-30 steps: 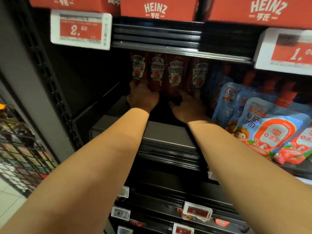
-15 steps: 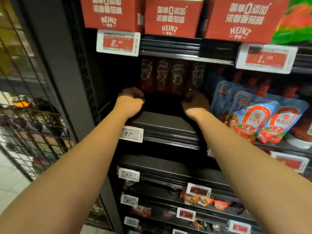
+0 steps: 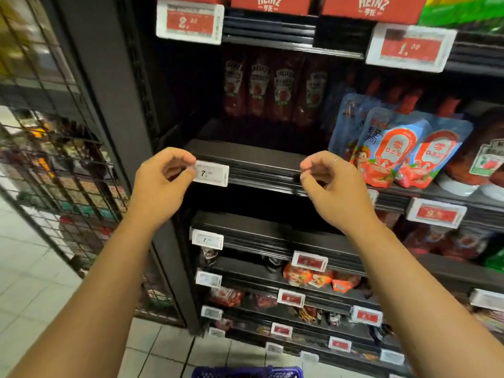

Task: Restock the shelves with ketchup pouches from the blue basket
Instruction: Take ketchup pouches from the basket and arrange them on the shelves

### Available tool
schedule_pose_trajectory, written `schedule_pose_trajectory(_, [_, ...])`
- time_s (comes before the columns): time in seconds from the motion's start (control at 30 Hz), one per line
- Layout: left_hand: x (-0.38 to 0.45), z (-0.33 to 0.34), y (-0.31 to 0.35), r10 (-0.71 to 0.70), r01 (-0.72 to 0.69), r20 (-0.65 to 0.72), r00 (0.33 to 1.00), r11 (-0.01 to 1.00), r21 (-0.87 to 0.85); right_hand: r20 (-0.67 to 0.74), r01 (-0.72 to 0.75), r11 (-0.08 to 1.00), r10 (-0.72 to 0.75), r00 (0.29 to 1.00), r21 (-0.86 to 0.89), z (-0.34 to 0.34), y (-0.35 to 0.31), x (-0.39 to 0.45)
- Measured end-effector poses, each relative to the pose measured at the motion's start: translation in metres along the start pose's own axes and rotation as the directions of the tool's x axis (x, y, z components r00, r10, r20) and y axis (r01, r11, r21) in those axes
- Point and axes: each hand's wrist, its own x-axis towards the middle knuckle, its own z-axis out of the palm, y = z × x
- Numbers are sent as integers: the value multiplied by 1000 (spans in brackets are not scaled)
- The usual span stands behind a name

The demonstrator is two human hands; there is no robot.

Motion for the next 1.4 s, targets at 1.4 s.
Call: schedule_pose_trajectory(1.4, [-646,249,-367,-984,733,176,22,136,666,501,-800,11,785,-364,-600,276,440,-520])
